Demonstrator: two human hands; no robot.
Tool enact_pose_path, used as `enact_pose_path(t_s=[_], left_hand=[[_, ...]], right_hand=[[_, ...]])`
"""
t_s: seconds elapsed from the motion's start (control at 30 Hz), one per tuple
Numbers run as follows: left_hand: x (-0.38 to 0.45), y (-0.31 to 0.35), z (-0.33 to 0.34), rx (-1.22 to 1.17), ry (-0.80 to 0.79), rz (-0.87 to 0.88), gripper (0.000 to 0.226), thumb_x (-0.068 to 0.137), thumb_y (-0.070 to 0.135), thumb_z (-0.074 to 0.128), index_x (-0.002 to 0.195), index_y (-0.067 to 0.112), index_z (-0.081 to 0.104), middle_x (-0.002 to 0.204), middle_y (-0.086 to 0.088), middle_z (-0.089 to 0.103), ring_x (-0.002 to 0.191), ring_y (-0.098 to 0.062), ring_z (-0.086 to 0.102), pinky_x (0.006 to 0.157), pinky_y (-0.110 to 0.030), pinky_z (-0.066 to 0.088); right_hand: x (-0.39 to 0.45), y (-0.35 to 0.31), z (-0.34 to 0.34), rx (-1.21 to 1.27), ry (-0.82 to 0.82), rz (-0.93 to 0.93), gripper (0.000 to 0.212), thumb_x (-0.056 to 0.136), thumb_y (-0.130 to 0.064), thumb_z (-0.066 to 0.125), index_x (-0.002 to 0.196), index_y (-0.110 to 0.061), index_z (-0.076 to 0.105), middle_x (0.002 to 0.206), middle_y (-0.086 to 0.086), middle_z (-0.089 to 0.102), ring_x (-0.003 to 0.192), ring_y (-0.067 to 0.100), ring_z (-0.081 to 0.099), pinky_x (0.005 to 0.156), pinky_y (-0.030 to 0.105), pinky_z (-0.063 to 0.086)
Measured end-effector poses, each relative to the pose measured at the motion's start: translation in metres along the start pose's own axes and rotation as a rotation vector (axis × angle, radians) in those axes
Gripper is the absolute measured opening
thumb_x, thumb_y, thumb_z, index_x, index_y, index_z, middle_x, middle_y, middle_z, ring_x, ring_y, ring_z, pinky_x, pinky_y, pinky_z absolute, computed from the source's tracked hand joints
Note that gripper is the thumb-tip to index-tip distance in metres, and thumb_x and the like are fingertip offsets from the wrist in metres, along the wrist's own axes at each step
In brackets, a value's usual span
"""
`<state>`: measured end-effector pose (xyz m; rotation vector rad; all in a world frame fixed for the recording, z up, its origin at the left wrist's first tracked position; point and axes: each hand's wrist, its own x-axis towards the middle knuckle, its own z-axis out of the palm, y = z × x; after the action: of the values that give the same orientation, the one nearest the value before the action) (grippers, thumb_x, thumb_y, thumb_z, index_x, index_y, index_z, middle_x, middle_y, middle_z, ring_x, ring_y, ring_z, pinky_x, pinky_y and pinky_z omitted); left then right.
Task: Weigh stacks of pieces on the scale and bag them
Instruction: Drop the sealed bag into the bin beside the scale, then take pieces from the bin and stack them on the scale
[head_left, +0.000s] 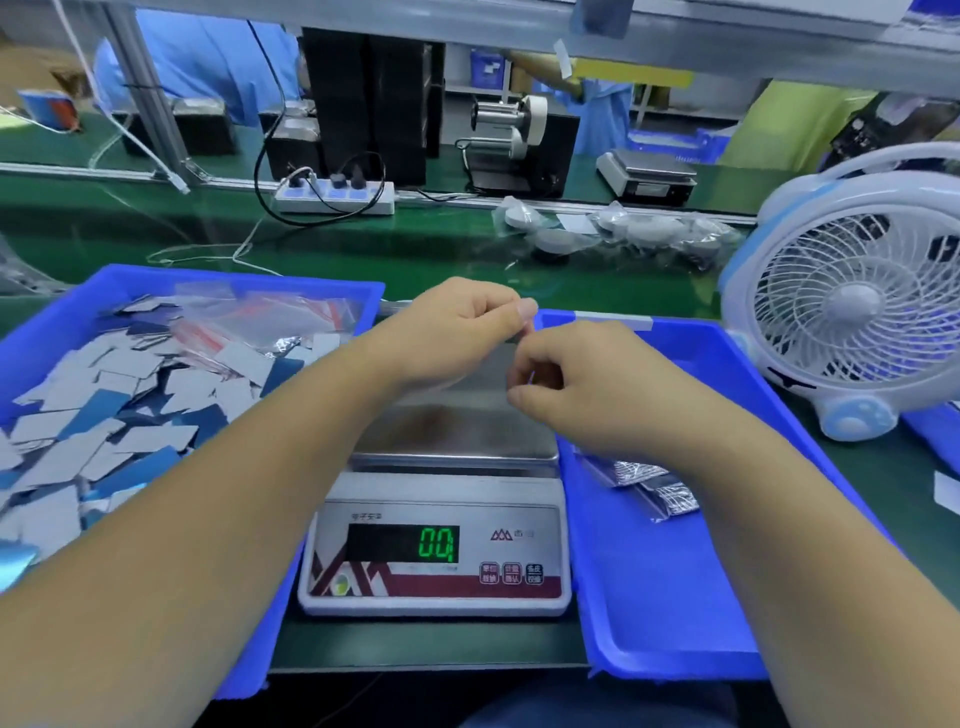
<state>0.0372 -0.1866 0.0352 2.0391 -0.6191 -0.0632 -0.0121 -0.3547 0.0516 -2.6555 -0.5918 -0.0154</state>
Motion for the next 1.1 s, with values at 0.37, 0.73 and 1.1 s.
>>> enact_pose_path(t_s=[0.37,0.73,1.1], left_hand=[[-0.044,-0.05,-0.08,0.226,0.097,-0.325,0.017,0.097,0.026,0.056,0.084,0.029,0.066,0.058,0.016,0.053,0.039,0.0,0.041,0.04,-0.013,0.034],[-0.077,-0.103,-0.141,0.626,0.037,-0.693,0.035,0.08,0.032,0.074,0.108,0.035,0.053,0.09,0.018,0.044,0.077,-0.004,0.045,0.058,-0.024,0.033],[-0.076,-0.093,-0.117,0.721,-0.442,-0.637,0.092,0.056,0.069,0.082,0.134,0.049,0.039,0.114,0.012,0.033,0.11,-0.017,0.041,0.095,-0.045,0.046]], right_hand=[[0.047,-0.072,0.038,-0.084,-0.128,-0.195,0.012,0.088,-0.035,0.059,0.081,-0.027,0.065,0.071,-0.015,0.059,0.071,0.001,0.054,0.066,0.028,0.047],[0.058,-0.05,0.068,-0.006,0.059,-0.077,0.01,0.087,-0.026,0.061,0.078,-0.029,0.066,0.066,-0.015,0.063,0.069,-0.002,0.056,0.058,0.012,0.038],[0.055,-0.049,0.067,0.121,0.144,-0.12,0.014,0.084,-0.019,0.066,0.073,-0.028,0.066,0.061,-0.01,0.062,0.071,0.004,0.056,0.06,0.009,0.038]])
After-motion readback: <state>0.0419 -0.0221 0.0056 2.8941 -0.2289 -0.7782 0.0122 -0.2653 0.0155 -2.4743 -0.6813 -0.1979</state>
